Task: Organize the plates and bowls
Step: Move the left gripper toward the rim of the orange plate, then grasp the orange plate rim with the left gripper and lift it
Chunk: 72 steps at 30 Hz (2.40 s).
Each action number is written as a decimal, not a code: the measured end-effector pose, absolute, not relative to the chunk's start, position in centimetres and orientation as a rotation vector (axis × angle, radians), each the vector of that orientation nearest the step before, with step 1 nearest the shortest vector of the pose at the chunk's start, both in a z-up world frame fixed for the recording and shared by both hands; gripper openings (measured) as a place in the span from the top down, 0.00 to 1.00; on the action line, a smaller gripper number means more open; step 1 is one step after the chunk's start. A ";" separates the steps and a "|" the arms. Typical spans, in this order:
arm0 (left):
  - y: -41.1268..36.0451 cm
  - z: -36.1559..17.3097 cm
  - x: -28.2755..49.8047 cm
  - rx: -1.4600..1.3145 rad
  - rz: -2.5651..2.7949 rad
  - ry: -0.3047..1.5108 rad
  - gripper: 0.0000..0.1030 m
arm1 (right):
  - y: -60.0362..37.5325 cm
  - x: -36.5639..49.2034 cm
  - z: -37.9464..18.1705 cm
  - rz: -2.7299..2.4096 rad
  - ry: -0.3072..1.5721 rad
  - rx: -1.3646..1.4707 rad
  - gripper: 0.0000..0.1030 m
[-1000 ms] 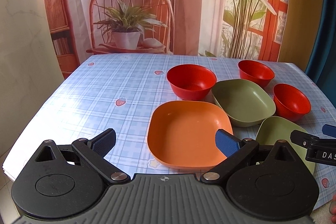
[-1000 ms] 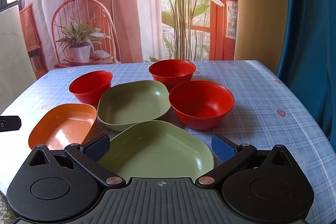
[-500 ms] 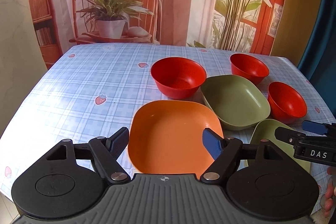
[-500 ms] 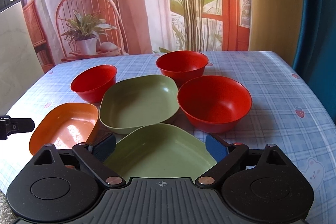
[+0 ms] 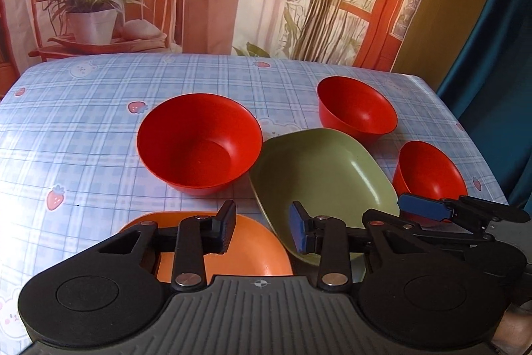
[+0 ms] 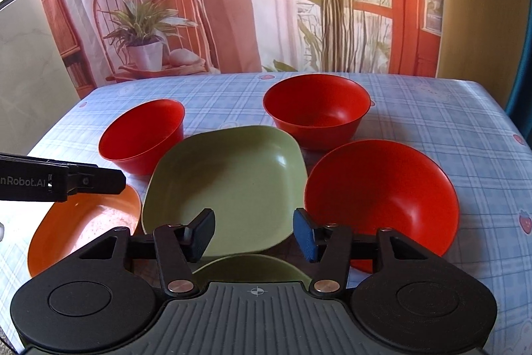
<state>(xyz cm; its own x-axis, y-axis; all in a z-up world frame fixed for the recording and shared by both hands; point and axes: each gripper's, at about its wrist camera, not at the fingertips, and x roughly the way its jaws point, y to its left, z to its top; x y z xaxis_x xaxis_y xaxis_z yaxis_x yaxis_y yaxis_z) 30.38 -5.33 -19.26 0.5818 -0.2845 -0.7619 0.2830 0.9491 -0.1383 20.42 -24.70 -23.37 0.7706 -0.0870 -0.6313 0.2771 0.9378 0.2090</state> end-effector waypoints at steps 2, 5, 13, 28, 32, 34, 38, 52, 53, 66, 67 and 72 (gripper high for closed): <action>-5.7 -19.6 31.1 -0.008 -0.343 0.901 0.64 | -25.2 21.0 -23.4 -0.213 0.663 0.292 0.53; -6.0 -20.4 32.5 -0.006 -0.339 0.920 0.64 | -26.0 21.7 -23.6 -0.230 0.662 0.293 0.53; -6.1 -21.9 34.4 -0.033 -0.343 0.967 0.64 | -26.8 23.9 -23.8 -0.238 0.663 0.259 0.53; -5.0 -20.5 32.4 -0.010 -0.372 0.956 0.64 | -26.3 24.1 -23.4 -0.212 0.664 0.295 0.51; -3.0 -19.0 31.3 -0.032 -0.342 0.928 0.64 | -25.0 23.1 -22.9 -0.189 0.656 0.324 0.51; -1.9 -18.2 30.7 -0.041 -0.326 0.899 0.63 | -24.2 22.6 -22.6 -0.172 0.656 0.338 0.51; -0.2 -17.5 28.9 -0.024 -0.281 0.872 0.63 | -21.7 21.7 -22.2 -0.127 0.663 0.338 0.51; 5.2 -20.9 26.3 -0.030 -0.170 0.934 0.64 | -15.6 21.5 -22.9 -0.044 0.710 0.270 0.60; 5.3 -21.2 26.2 -0.027 -0.173 0.939 0.65 | -15.6 21.6 -23.0 -0.041 0.715 0.272 0.60; 5.6 -22.6 24.2 -0.040 -0.190 0.950 0.82 | -14.4 22.2 -24.1 -0.002 0.777 0.260 0.89; 5.8 -22.4 24.0 -0.043 -0.185 0.949 0.82 | -14.2 22.2 -23.9 0.006 0.774 0.259 0.89; 7.0 -21.4 22.7 -0.075 -0.170 0.941 0.82 | -13.1 22.2 -22.7 0.031 0.751 0.230 0.89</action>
